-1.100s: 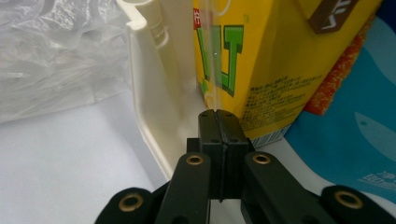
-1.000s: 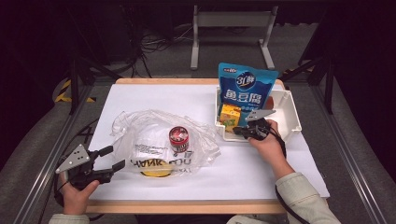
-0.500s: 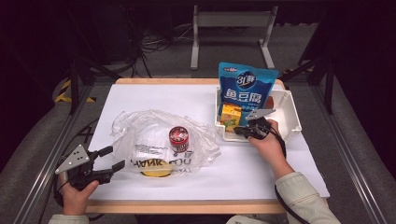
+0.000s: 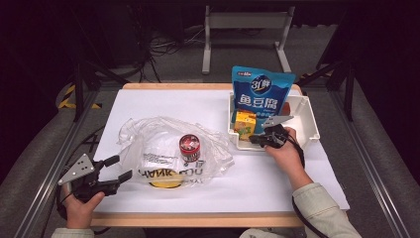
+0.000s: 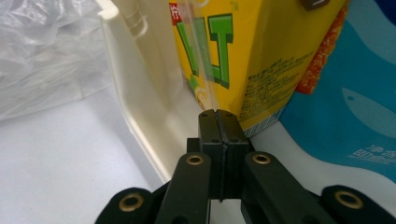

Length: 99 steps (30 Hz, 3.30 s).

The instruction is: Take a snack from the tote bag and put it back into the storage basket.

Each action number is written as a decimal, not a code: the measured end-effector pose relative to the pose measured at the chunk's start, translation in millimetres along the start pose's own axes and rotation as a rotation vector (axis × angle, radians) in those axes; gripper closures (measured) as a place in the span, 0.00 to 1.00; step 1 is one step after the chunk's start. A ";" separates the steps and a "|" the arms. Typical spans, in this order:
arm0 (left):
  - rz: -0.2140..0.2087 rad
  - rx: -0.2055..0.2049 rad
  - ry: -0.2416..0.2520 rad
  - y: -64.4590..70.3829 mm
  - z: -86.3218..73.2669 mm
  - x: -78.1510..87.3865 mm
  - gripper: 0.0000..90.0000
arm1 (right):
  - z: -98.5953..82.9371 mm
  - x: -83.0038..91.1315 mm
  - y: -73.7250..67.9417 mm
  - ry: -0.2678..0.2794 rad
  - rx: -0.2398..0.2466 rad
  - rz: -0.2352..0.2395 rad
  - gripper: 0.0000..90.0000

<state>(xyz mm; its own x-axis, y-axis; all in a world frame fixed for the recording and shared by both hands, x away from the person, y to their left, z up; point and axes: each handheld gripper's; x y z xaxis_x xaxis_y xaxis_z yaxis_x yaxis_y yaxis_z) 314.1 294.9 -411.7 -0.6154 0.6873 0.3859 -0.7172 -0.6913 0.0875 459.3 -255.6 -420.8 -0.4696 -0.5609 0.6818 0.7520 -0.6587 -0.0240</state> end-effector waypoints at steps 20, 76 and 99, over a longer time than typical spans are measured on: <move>-0.001 -0.008 -0.003 -0.4 1.1 -1.0 0.29 | 35.0 37.4 -24.0 0.091 0.110 0.099 0.97; -0.011 -0.013 -0.001 -1.7 1.7 -3.7 0.29 | 116.0 -15.9 -132.2 0.276 0.167 0.300 0.24; -0.005 -0.014 0.000 -1.3 0.9 -1.6 0.29 | 102.8 -65.0 -123.6 0.144 0.162 0.283 0.20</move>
<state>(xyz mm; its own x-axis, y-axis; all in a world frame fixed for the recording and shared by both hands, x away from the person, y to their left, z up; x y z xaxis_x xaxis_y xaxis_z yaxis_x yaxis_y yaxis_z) 316.4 294.5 -411.6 -0.6119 0.6904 0.3858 -0.7246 -0.6849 0.0766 444.5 -86.2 -387.0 -0.2835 -0.7823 0.5547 0.9198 -0.3854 -0.0733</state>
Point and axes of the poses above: each handheld gripper's, and its own axes: x roughly backward along the jaws, z roughly out of its top, y roughly to its right, and after that the axes turned 1 degree about -y, right-handed
